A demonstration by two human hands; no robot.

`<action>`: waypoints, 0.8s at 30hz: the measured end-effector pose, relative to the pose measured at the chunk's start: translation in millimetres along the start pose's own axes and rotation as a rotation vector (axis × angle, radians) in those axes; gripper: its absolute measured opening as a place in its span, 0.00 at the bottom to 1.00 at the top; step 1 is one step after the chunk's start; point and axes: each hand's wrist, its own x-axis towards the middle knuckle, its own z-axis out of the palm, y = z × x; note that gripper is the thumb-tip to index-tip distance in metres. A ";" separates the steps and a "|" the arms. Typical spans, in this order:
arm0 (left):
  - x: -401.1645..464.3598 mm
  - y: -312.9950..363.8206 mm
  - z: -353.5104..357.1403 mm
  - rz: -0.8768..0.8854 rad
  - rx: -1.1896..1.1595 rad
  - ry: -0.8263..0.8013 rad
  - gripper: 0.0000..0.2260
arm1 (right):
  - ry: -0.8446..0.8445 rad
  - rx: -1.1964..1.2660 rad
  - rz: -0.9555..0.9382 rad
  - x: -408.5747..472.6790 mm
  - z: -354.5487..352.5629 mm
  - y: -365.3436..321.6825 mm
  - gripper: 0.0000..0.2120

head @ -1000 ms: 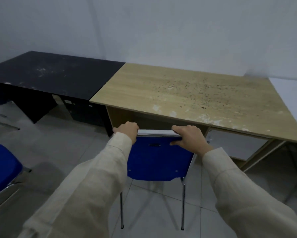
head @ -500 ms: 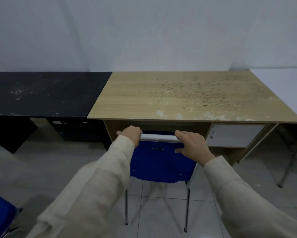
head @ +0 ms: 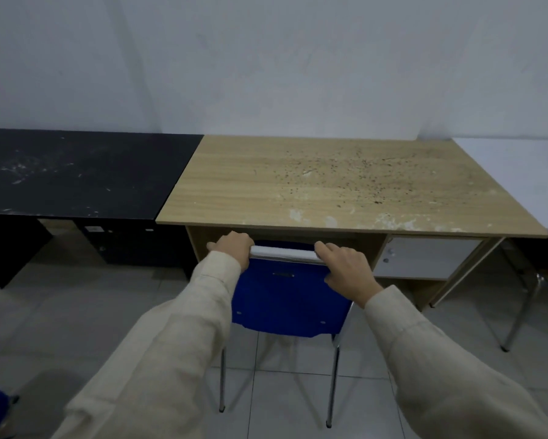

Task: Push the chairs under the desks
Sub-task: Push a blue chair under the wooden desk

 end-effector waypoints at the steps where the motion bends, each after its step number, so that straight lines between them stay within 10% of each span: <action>1: -1.5 9.4 5.3 -0.002 -0.020 -0.007 0.14 | -0.019 -0.030 -0.002 -0.5 -0.6 12.3 0.19; 10: 3.3 80.1 41.4 0.073 -0.050 -0.007 0.14 | -0.105 -0.103 0.126 -5.1 10.6 83.5 0.15; 24: 72.3 -4.4 17.4 -0.012 0.052 0.036 0.16 | 0.156 -0.053 0.173 49.0 53.4 8.7 0.22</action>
